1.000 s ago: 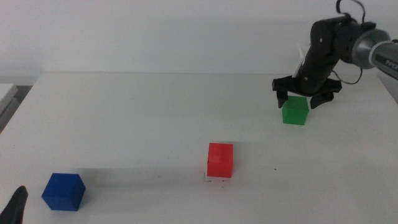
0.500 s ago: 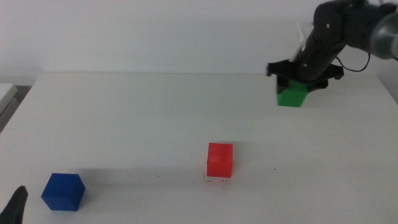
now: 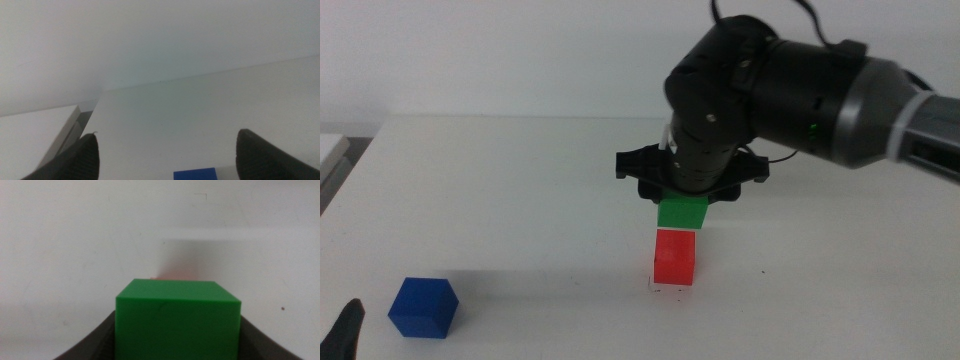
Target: Stack red cubes first, then green, then blue cubes in a specific spot.
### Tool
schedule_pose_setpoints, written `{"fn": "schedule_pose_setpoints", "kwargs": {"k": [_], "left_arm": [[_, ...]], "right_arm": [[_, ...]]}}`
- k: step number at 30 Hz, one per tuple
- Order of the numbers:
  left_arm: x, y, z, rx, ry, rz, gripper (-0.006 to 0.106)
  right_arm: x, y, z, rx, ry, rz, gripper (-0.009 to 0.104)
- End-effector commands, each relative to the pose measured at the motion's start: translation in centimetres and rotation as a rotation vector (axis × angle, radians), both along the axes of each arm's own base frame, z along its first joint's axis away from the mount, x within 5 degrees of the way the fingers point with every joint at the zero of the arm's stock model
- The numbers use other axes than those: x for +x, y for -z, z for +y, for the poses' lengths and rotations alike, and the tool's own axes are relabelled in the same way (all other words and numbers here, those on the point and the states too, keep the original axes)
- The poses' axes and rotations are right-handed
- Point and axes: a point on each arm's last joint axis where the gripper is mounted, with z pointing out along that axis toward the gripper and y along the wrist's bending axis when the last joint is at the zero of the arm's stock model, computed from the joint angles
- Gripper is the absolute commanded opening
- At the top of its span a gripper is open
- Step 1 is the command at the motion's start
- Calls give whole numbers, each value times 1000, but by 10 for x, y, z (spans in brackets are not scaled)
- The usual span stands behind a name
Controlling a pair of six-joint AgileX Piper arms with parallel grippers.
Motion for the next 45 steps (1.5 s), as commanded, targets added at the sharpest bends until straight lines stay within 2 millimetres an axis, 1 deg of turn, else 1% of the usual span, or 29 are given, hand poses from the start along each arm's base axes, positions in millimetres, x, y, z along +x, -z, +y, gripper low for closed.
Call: {"fn": "schedule_pose_setpoints", "kwargs": {"k": [1, 6, 10, 17, 25, 26, 28, 30, 31, 34, 36, 37, 39, 41, 43, 45], "left_arm": [[0, -1, 0, -2, 0, -15, 94], [0, -1, 0, -2, 0, -15, 94], [0, -1, 0, -2, 0, -15, 94], [0, -1, 0, -2, 0, -15, 94], [0, -1, 0, -2, 0, -15, 94], [0, -1, 0, -2, 0, -15, 94], [0, -1, 0, -2, 0, -15, 94], [0, -1, 0, -2, 0, -15, 94], [0, -1, 0, -2, 0, -15, 94], [0, -1, 0, -2, 0, -15, 94], [0, -1, 0, -2, 0, -15, 94], [0, -1, 0, -2, 0, -15, 94], [0, -1, 0, -2, 0, -15, 94], [0, -1, 0, -2, 0, -15, 94], [0, -1, 0, -2, 0, -15, 94], [0, -1, 0, -2, 0, -15, 94]], "right_arm": [[3, 2, 3, -24, 35, -21, 0], [8, 28, 9, -56, 78, 32, 2], [12, 41, 14, -56, 72, 38, 2], [16, 55, 18, -64, 63, 47, 2], [16, 61, 20, -66, 65, 63, 2], [17, 61, 19, -67, 67, 63, 58], [17, 61, 19, -68, 67, 64, 76], [17, 61, 19, -73, 64, 61, 88], [16, 57, 18, -71, 55, 54, 93], [-6, 6, 19, -23, -40, -44, 93], [-34, -38, 10, -4, -131, -130, 93], [-49, -59, 1, 4, -155, -168, 93], [-82, -91, -23, -25, -218, -240, 93], [-110, -111, -46, -65, -311, -305, 93], [-137, -119, -67, -96, -444, -356, 93], [-162, -126, -93, -70, -517, -408, 93]]}}
